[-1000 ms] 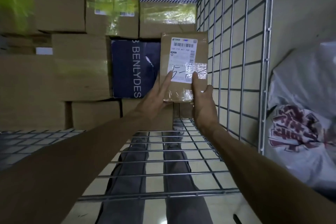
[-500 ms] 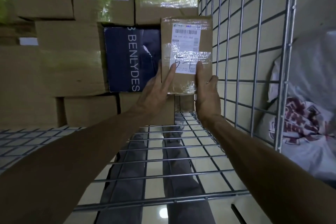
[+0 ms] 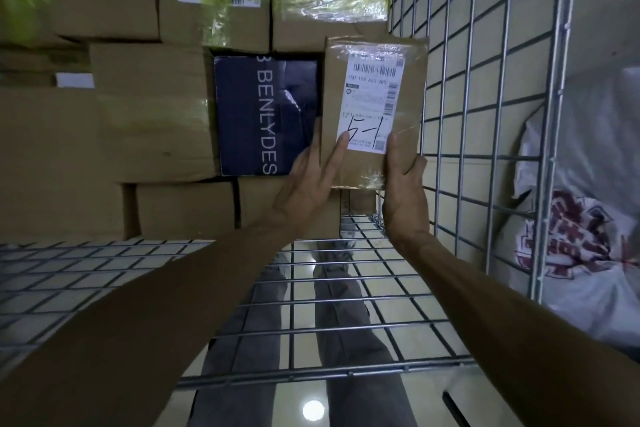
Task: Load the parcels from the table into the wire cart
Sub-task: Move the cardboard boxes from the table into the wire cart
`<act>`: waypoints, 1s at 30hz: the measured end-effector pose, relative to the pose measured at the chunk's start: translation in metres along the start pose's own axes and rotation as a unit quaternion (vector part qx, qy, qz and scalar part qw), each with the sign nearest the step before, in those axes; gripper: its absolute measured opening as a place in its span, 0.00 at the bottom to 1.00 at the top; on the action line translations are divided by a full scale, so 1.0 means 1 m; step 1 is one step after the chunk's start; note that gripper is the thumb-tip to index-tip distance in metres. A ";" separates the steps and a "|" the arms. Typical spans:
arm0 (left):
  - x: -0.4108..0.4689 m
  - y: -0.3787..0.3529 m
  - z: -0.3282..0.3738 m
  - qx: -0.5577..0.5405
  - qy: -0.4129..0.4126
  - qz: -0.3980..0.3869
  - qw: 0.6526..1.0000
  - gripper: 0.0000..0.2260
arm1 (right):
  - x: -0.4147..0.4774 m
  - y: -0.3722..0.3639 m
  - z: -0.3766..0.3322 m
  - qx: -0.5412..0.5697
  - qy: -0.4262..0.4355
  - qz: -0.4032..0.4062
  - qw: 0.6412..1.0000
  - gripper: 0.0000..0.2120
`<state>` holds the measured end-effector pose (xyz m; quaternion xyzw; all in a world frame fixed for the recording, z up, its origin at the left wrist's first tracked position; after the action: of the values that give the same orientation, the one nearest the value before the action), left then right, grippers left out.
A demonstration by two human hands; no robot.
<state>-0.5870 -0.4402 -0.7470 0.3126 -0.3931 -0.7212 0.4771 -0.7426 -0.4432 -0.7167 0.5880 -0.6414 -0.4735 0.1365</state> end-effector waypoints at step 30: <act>0.102 0.030 -0.033 0.005 0.004 -0.096 0.995 0.29 | 0.101 -0.008 -0.060 -0.328 0.217 -0.034 0.919 0.33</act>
<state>-0.5821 -0.5512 -0.7450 0.3544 -0.3626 -0.7605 0.4056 -0.7211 -0.5575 -0.7307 0.6201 -0.3845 -0.5222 0.4415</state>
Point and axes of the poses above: each hand's wrist, its own x-axis towards the middle knuckle, its own y-axis out of the back of the hand, z = x × y, the point moved 6 cm from there along x, towards the middle knuckle, and after that the axes turned 4 degrees about z, right-handed, at the moved point
